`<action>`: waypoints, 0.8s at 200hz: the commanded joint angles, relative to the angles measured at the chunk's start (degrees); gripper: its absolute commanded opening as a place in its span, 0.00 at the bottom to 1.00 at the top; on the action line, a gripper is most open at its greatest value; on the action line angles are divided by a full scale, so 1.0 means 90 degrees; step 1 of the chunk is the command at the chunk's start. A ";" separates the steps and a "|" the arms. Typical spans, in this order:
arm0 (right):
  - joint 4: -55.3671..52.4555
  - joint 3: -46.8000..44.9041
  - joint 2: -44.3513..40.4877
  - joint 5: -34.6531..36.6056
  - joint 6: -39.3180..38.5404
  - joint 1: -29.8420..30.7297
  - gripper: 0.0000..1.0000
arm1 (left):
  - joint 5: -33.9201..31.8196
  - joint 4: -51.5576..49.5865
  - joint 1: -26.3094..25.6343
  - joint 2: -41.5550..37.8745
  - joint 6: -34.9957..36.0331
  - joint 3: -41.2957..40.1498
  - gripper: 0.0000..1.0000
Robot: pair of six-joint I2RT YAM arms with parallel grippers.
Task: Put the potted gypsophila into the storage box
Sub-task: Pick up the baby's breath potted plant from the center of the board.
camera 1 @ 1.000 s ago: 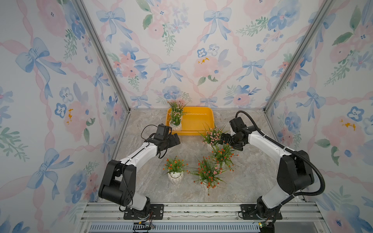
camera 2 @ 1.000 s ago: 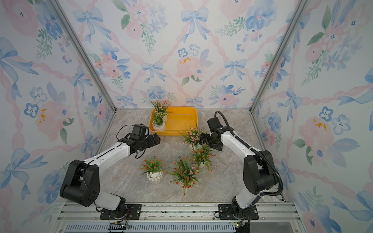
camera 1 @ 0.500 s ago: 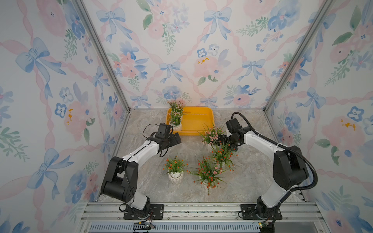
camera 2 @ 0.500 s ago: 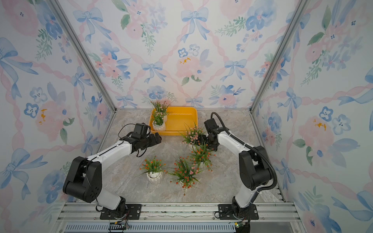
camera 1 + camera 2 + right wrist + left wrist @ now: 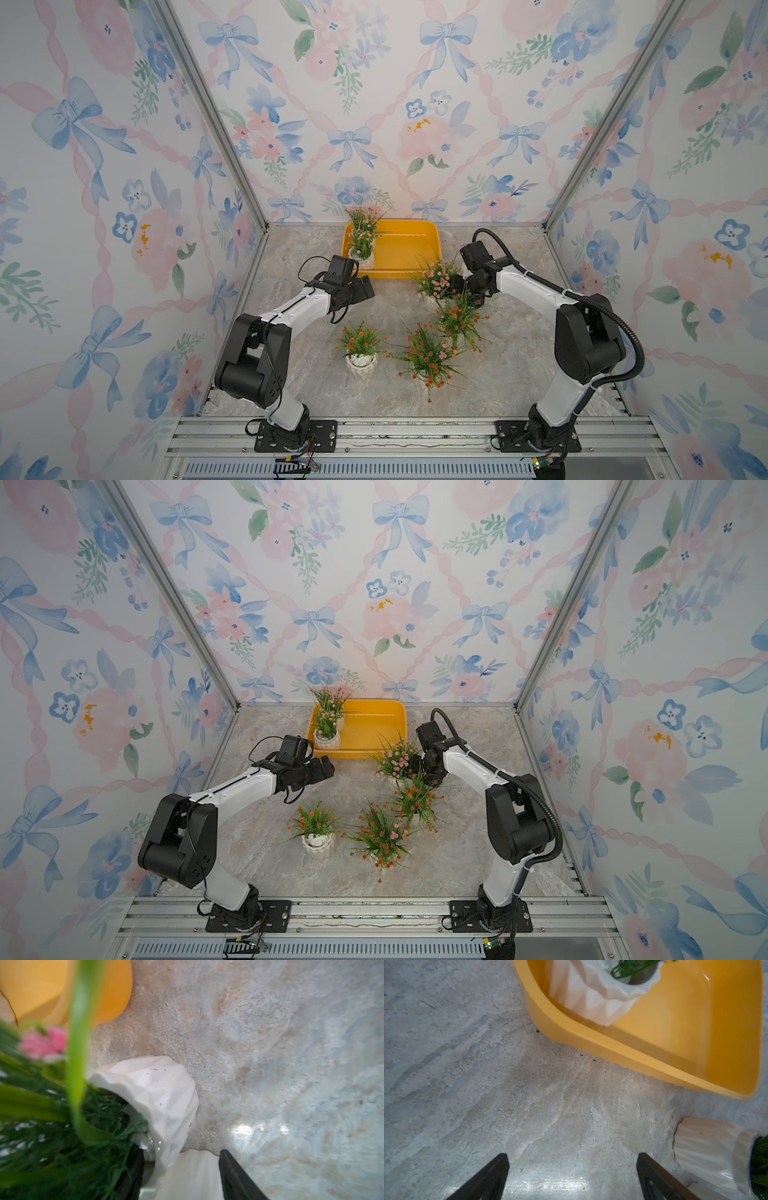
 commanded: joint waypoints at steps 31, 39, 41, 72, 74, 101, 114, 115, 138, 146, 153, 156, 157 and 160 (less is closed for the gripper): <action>-0.0444 0.0288 0.0478 -0.0122 0.0244 0.0075 0.32 | 0.0058 0.0042 -0.0041 0.0244 0.0140 0.0264 0.98; -0.0489 0.0347 0.0495 -0.0137 0.0234 0.0066 0.29 | 0.0063 0.0042 -0.0042 0.0265 0.0143 0.0284 0.98; -0.0503 0.0358 0.0489 -0.0130 0.0236 0.0074 0.28 | 0.0068 0.0040 -0.0043 0.0270 0.0138 0.0291 0.98; -0.0541 0.0391 0.0381 -0.0054 0.0239 0.0056 0.21 | 0.0084 0.0038 -0.0042 0.0371 0.0173 0.0377 0.98; -0.0540 0.0394 0.0366 -0.0058 0.0242 0.0060 0.21 | 0.0083 0.0034 -0.0043 0.0374 0.0170 0.0376 0.98; -0.0421 0.0354 0.0274 -0.0205 0.0250 -0.0019 0.15 | 0.0120 0.0038 -0.0042 0.0467 0.0176 0.0446 0.98; -0.0317 0.0328 0.0255 -0.0351 0.0273 -0.0066 0.10 | 0.0147 0.0033 -0.0043 0.0518 0.0184 0.0499 0.97; -0.0307 0.0322 0.0253 -0.0358 0.0278 -0.0071 0.09 | 0.0145 0.0033 -0.0043 0.0520 0.0180 0.0502 0.97; -0.0122 0.0276 0.0188 -0.0463 0.0367 -0.0113 0.08 | 0.0145 0.0034 -0.0042 0.0560 0.0180 0.0585 0.97; -0.0101 0.0308 0.0168 -0.0472 0.0375 -0.0120 0.08 | 0.0134 0.0032 -0.0040 0.0560 0.0176 0.0603 0.97; -0.0101 0.0361 0.0144 -0.0468 0.0365 -0.0119 0.08 | 0.0132 0.0032 -0.0043 0.0550 0.0182 0.0623 0.97; -0.0109 0.0385 0.0138 -0.0463 0.0361 -0.0118 0.07 | 0.0120 0.0037 -0.0042 0.0542 0.0168 0.0623 0.97; -0.0120 0.0395 0.0135 -0.0458 0.0360 -0.0121 0.07 | 0.0111 0.0035 -0.0038 0.0542 0.0167 0.0623 0.97; -0.0120 0.0422 0.0128 -0.0456 0.0351 -0.0124 0.07 | 0.0104 0.0033 -0.0038 0.0534 0.0170 0.0628 0.97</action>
